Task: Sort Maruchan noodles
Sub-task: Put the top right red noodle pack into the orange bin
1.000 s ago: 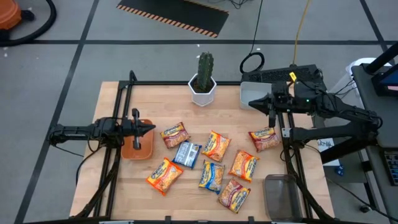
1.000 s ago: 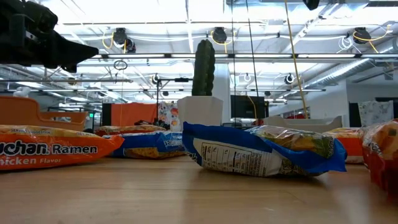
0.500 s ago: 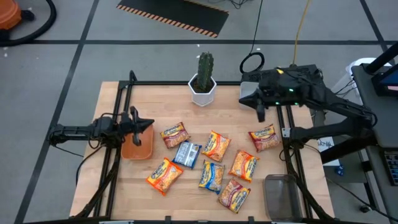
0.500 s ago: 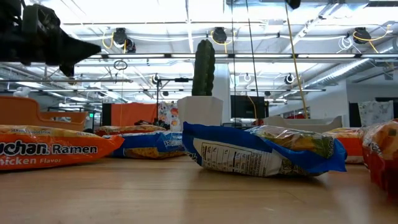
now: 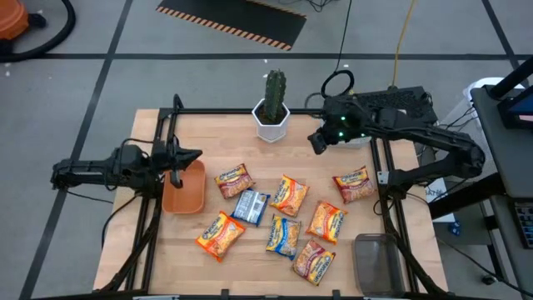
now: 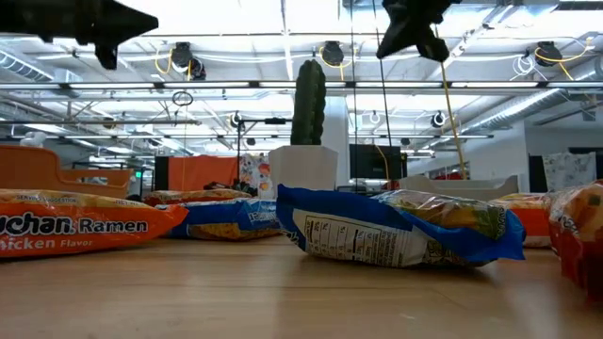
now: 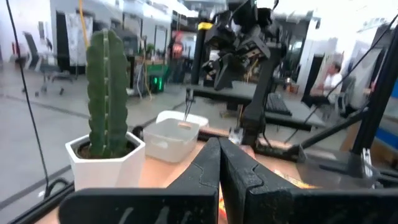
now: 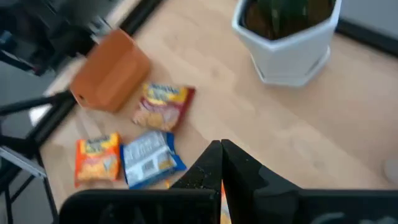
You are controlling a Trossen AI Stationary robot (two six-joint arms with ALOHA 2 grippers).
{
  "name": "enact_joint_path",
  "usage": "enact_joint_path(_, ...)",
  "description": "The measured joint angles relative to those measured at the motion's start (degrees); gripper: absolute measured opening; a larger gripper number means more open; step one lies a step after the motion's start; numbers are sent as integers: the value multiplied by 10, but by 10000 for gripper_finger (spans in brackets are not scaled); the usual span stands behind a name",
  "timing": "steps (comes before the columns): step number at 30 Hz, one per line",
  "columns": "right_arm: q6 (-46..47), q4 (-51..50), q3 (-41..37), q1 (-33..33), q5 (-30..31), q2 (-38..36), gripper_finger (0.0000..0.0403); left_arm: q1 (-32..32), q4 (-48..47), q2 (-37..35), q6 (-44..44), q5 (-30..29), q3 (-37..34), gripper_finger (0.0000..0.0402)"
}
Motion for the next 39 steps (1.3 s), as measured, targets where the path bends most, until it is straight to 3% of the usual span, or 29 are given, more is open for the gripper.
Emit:
enact_joint_path(13, 97, -63, 0, 31, 7, 43, 0, 1, -41, 91, -43, -28, 154, 1)
enact_joint_path(18, 125, -80, 0, 54, 30, 40, 0, 12, -148, 128, -110, -24, 256, 1)
enact_joint_path(29, 189, -137, -19, 88, 41, 39, 0, 39, -330, 236, -93, 59, 419, 1)
enact_joint_path(34, 195, -137, -53, 87, 27, 39, 0, 40, -397, 278, -105, 67, 457, 1)
enact_joint_path(39, 165, -135, -97, 78, 8, 39, 0, 40, -411, 302, -117, 113, 463, 1)
